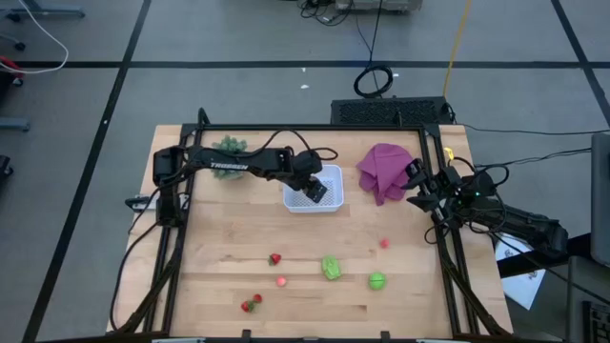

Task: Pick and placing Produce into tupperware
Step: Put the brown kiwi into the white bin

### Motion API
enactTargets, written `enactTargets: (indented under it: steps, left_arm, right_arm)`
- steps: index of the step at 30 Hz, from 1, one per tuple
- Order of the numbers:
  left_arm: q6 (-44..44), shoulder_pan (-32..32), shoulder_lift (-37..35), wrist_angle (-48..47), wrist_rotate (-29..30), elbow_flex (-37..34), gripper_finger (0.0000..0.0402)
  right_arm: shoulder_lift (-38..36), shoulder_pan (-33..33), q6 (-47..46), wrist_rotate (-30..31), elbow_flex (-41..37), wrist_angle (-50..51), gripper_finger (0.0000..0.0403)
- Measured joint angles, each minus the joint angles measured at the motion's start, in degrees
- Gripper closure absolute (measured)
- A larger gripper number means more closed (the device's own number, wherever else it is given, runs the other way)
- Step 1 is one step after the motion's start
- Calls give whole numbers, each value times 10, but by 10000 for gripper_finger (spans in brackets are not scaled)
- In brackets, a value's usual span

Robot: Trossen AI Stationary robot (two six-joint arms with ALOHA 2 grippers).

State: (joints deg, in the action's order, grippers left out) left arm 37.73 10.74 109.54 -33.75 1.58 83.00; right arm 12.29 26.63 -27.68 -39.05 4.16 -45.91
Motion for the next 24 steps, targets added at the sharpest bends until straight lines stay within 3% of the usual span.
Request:
enactTargets:
  steps: [24]
  left_arm:
    - [-10,7,-3,-42,-40,0,131]
  right_arm:
    - [0,0,1,0,0,2,252]
